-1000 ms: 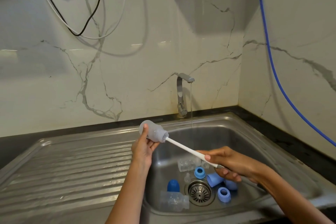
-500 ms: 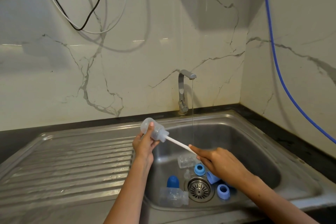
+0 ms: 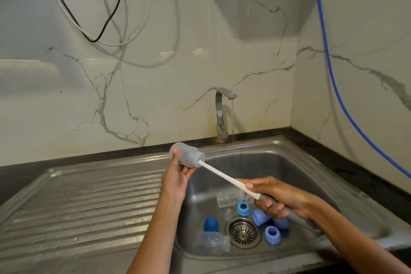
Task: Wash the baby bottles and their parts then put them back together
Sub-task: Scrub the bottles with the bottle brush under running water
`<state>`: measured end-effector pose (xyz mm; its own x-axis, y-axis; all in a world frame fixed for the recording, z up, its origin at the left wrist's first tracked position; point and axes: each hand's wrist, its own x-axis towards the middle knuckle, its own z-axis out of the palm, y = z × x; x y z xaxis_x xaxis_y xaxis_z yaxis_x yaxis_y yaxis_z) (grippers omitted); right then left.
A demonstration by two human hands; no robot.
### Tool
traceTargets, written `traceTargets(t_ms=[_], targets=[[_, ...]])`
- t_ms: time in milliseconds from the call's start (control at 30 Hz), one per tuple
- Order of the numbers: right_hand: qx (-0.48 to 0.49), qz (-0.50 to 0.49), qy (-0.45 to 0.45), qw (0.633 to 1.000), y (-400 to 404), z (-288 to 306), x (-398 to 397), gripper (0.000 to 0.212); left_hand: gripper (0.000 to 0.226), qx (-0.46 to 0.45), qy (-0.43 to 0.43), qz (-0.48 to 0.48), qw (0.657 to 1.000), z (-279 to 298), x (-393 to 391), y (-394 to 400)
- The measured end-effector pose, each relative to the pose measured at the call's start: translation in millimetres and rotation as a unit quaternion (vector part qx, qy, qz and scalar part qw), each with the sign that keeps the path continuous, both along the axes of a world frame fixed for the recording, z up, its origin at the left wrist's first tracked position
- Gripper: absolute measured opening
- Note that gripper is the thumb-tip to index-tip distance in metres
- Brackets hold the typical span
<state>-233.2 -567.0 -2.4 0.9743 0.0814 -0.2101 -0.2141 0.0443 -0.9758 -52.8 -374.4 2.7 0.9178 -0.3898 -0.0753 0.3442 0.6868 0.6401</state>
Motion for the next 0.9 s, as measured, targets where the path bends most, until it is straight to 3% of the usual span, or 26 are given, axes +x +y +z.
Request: traceTargets(t_ms=[167, 400, 567, 667, 733, 833, 900], targets=[[0.051, 0.026, 0.031, 0.998, -8.0, -3.0, 1.6, 0.035, 0.036, 0.009, -0.015, 0.059, 0.998, -0.4, -1.4, -0.7], [0.103, 0.038, 0.074, 0.991, -24.4, -2.4, -1.4, 0.036, 0.039, -0.011, -0.029, 0.023, 0.999, 2.5, -7.3, -1.8], [-0.145, -0.023, -0.021, 0.989, -18.3, -1.4, -2.6, 0.032, 0.050, 0.100, -0.051, 0.163, 0.980, 1.8, -2.9, -1.4], [-0.210, -0.057, -0.066, 0.974, -21.4, -1.4, -7.7, 0.031, 0.048, 0.072, 0.012, 0.186, 0.980, 2.0, -3.9, 1.0], [-0.249, -0.098, -0.075, 0.961, -30.6, -4.0, -11.5, 0.031, 0.033, 0.020, 0.068, 0.209, 0.975, -1.3, 3.7, 13.9], [-0.303, -0.135, -0.054, 0.942, -34.6, -13.1, -9.0, 0.030, 0.018, -0.001, 0.072, 0.177, 0.982, -2.9, 9.0, 24.3], [-0.357, -0.128, -0.037, 0.925, -25.8, -20.5, -0.4, 0.028, 0.031, 0.020, 0.061, 0.124, 0.990, -3.9, 2.7, 15.2]])
